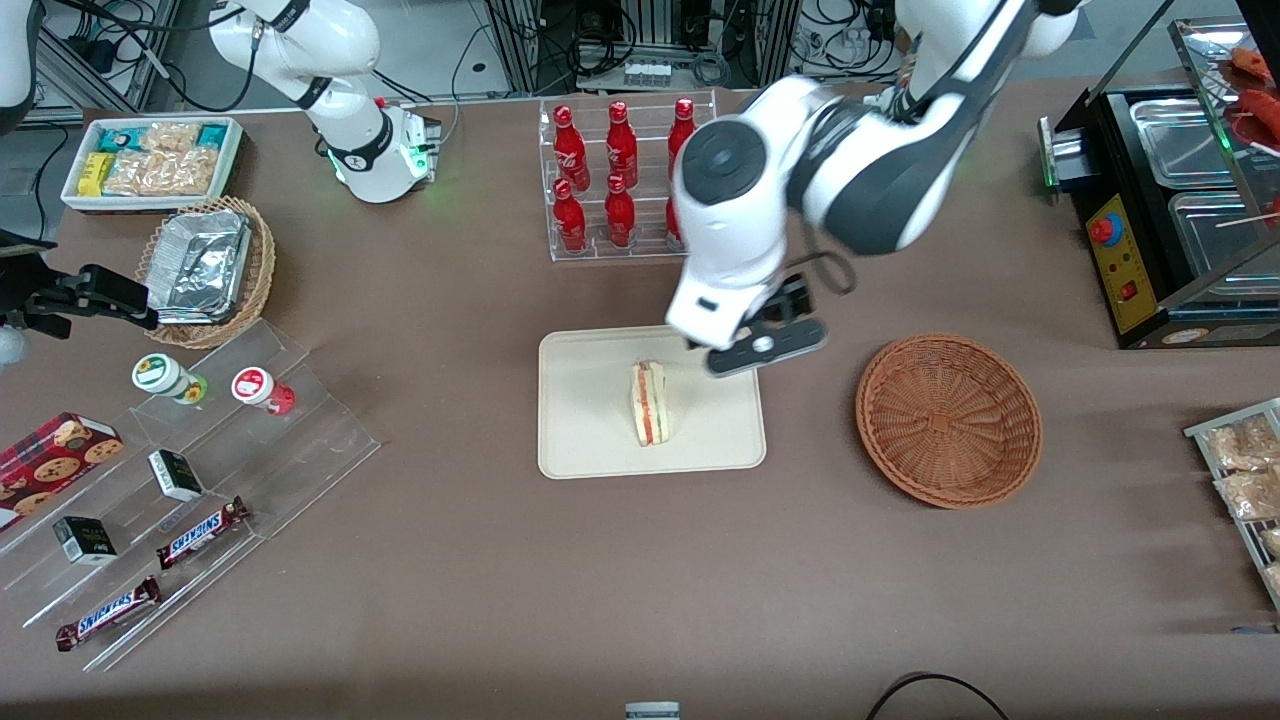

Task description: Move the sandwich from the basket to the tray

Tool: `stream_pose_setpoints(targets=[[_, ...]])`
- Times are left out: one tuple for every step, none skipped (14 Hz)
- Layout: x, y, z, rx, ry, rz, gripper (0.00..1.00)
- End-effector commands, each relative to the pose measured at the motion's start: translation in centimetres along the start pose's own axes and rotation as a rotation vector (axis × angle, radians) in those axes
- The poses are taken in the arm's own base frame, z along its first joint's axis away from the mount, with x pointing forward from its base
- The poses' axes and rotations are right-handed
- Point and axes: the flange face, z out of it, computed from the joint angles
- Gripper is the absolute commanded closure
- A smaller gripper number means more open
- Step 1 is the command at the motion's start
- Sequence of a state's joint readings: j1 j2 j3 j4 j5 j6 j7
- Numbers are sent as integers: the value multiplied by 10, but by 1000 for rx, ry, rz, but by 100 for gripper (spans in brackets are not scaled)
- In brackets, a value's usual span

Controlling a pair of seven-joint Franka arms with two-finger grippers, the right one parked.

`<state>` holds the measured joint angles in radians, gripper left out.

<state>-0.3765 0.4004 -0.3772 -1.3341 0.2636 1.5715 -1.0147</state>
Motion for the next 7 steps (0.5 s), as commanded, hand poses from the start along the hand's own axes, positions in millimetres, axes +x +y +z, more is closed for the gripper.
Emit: stream_pose_setpoints(targets=[[-2, -36, -20, 4, -29, 5, 0], [1, -51, -29, 7, -40, 10, 0], [4, -66, -37, 14, -52, 27, 0], [11, -85, -43, 21, -64, 41, 0], [15, -99, -47, 23, -79, 60, 0], [18, -118, -52, 18, -86, 76, 0], [22, -136, -54, 13, -93, 93, 0]])
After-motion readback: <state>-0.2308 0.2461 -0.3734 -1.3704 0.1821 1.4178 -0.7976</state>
